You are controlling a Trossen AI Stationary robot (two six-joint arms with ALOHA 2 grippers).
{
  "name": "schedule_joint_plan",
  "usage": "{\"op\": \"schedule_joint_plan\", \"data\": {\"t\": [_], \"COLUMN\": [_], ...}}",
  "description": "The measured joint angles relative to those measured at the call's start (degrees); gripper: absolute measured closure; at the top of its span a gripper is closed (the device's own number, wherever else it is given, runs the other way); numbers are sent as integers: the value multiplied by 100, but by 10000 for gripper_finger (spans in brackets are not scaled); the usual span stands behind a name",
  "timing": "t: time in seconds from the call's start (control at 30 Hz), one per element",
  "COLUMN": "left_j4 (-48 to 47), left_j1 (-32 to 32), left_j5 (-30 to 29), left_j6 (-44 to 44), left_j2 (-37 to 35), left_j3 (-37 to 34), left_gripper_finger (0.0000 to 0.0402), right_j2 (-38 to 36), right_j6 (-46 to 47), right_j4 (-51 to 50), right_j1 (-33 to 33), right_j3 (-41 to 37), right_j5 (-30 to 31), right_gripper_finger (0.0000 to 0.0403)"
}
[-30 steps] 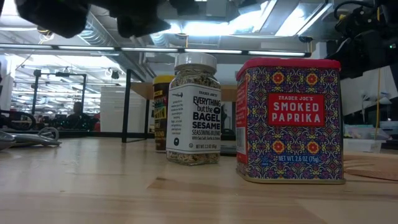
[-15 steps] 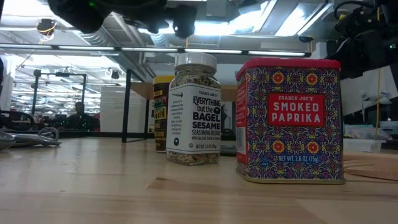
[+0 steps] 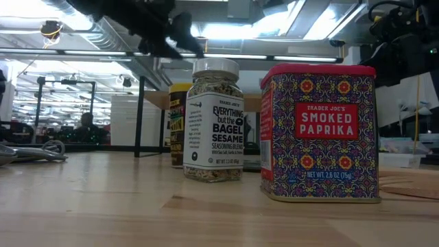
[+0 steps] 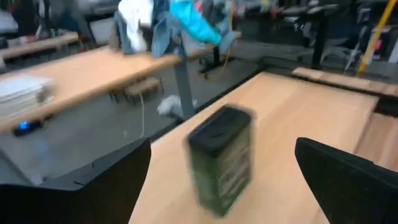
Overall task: Shelf spices
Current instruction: Remove the green seasoning can from the shelf
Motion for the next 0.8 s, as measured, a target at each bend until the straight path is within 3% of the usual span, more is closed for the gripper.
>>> {"op": "schedule_joint_plan", "data": {"t": [0.1,0.3,0.63,0.8], "left_j4": [-84,-102,166,674], "left_j1": [354,1027,1739,1903], "left_j5": [425,1936,3347,3736], "left_j6": [163,449,906,1063], "left_j2": [-71,28,425,913], "left_j3": [0,0,0,2], "left_gripper_finger": [11,11,11,11], "right_j2": [1,-1,-1,1], "right_j6": [0,-15,-20,-20], "right_j4": [58,503,1254,1629], "right_j1": [0,0,-1,0], "right_j3": [0,0,0,2], "right_j5": [-31,-260,-259,-258], "right_gripper_finger": [47,47,47,47]}}
